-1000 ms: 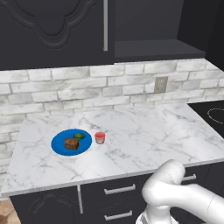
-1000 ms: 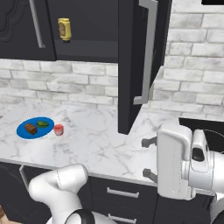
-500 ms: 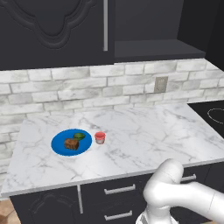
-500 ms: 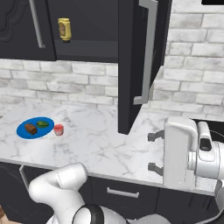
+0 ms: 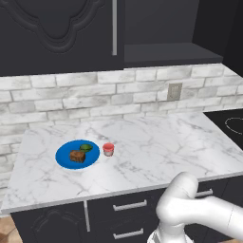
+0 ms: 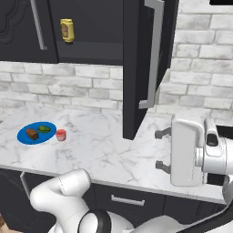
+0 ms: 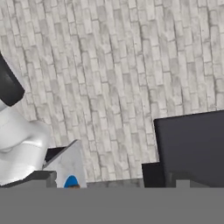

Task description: Pick the avocado and bread from the counter and place them on the plate. Then pick the jam from the cabinet and place it next to the plate. Lastly close the cabinet door.

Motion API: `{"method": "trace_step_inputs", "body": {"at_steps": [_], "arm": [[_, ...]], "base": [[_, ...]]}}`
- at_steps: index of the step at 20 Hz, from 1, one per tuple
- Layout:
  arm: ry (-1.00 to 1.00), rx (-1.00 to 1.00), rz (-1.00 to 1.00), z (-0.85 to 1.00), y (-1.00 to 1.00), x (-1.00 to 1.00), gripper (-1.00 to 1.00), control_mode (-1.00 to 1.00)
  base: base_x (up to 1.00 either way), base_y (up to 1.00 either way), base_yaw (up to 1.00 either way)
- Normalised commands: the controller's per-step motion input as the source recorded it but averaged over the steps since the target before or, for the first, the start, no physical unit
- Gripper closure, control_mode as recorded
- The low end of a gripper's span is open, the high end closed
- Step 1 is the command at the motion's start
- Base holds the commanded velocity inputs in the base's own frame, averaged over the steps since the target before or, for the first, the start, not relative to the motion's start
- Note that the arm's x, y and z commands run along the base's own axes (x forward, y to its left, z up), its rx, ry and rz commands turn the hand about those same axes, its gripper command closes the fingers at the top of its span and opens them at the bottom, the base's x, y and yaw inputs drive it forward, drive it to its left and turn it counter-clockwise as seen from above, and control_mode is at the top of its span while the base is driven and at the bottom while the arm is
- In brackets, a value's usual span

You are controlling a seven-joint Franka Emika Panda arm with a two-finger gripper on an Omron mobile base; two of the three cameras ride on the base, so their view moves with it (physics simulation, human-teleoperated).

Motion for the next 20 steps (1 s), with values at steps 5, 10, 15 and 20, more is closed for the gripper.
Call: {"method": "trace_step_inputs", "body": {"at_steps": [5,10,15,20], "arm": [[0.0,0.0,0.0,0.07,0.0,0.22,-1.0,-1.0],[0.0,0.0,0.0,0.04,0.0,0.18,-1.0,-1.0],[0.0,0.0,0.0,0.0,0.0,0.22,-1.0,-1.0],[0.02,0.0,0.0,0.0,0.0,0.26,-1.0,-1.0]], "base": [[0.0,0.0,0.0],[0.0,0.0,0.0],[0.0,0.0,0.0],[0.0,0.0,0.0]]}}
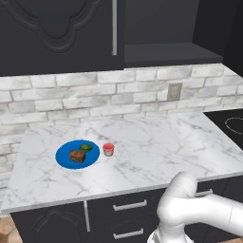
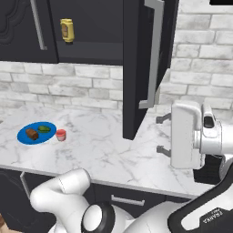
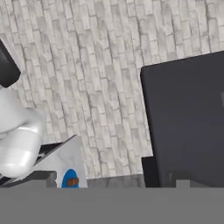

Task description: Pick the avocado and bread from the counter and place them on the plate. Then pick the jam from the cabinet and place it next to the plate. Lastly close the cabinet door.

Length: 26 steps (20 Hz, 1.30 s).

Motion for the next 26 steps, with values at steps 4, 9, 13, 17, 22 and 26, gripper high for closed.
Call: {"method": "trace_step_inputs", "body": {"at_steps": [4,9,13,17,22,26], "arm": [[0.02,0.0,0.0,0.0,0.0,0.26,-1.0,-1.0],[0.0,0.0,0.0,0.0,0.0,0.19,-1.0,-1.0],[0.0,0.0,0.0,0.07,0.0,0.16,-1.0,-1.0],[0.0,0.0,0.0,0.26,0.02,0.09,-1.0,-1.0],[0.0,0.0,0.0,0.17,0.12,0.11,-1.0,-1.0],[0.0,0.0,0.0,0.15,0.31,0.05,-1.0,-1.0]], "base": [[0.0,0.0,0.0],[0.0,0.0,0.0],[0.0,0.0,0.0],[0.0,0.0,0.0],[0.0,0.0,0.0],[0.0,0.0,0.0]]}}
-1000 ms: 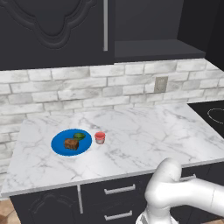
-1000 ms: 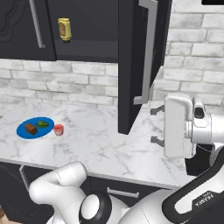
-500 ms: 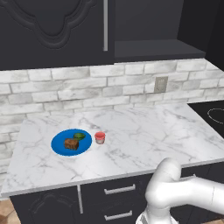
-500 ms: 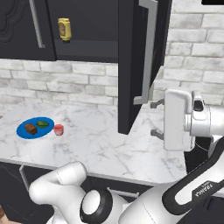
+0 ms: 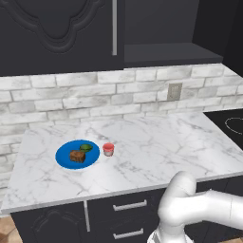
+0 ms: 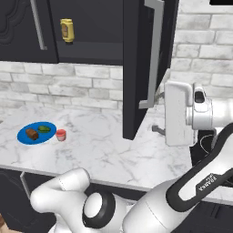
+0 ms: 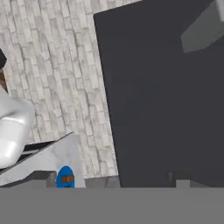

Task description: Pick the avocado and bread from the counter and place them on the plate. Then pick the jam from the cabinet and place it next to the plate. Lastly close the cabinet door.

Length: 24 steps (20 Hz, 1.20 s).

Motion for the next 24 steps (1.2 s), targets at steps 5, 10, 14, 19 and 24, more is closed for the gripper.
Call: {"method": "trace_step_inputs", "body": {"at_steps": [5,10,14,19,24], "arm": [[0.01,0.0,0.0,0.24,0.44,0.0,-1.0,-1.0],[0.0,-0.01,0.0,0.31,0.45,0.0,-1.0,-1.0],[0.0,-0.05,0.0,0.23,0.58,0.0,-1.0,-1.0],[0.0,-0.08,0.0,0.15,0.67,0.06,-1.0,-1.0],[0.02,-0.08,-0.03,0.18,0.71,0.14,-1.0,-1.0]], "base": [[0.0,0.0,0.0],[0.0,0.0,0.0],[0.0,0.0,0.0],[0.0,0.0,0.0],[0.0,0.0,0.0]]}}
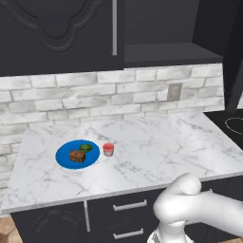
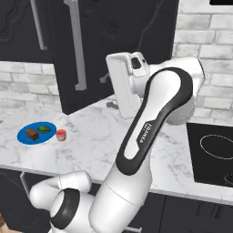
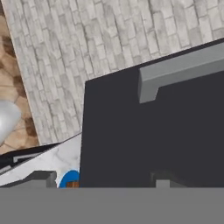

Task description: Pick the avocado and bread from the counter and place them on the plate. Then pick the jam from the cabinet and place it next to the plate. Lastly close the cabinet door.

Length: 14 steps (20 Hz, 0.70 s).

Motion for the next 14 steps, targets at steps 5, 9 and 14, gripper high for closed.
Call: {"method": "trace_step_inputs", "body": {"at_steps": [5,9,14], "arm": [[0.04,-0.05,-0.09,0.32,0.69,0.2,-1.0,-1.0],[0.02,-0.02,-0.11,0.43,0.6,0.26,-1.0,-1.0],[0.0,0.0,-0.14,0.56,0.5,0.28,-1.0,-1.0]], "base": [[0.0,0.0,0.0],[0.0,0.0,0.0],[0.0,0.0,0.0]]}}
